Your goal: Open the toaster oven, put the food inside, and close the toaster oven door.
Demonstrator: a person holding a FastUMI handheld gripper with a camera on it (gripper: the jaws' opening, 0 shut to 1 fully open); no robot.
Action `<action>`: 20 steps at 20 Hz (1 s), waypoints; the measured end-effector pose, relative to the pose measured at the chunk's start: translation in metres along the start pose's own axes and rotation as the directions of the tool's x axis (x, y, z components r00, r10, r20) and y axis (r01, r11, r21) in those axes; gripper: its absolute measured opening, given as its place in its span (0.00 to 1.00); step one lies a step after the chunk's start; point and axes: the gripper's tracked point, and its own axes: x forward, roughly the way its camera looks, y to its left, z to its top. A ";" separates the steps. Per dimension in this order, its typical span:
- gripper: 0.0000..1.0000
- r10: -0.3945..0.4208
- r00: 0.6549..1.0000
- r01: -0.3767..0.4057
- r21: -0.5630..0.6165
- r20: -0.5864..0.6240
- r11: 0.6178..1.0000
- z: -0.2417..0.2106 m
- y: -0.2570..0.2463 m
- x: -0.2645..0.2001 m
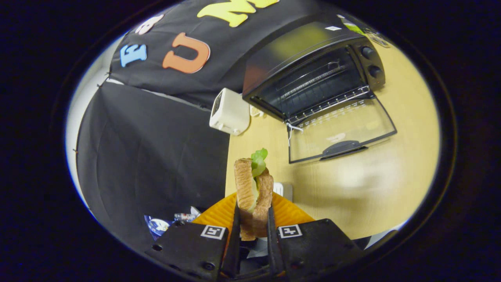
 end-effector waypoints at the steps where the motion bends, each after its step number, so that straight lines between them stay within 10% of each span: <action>1: 0.36 -0.004 0.999 0.003 0.023 0.036 1.000 0.011 -0.006 0.000; 20: 0.35 0.035 0.893 -0.241 0.411 0.448 0.879 0.172 -0.096 0.060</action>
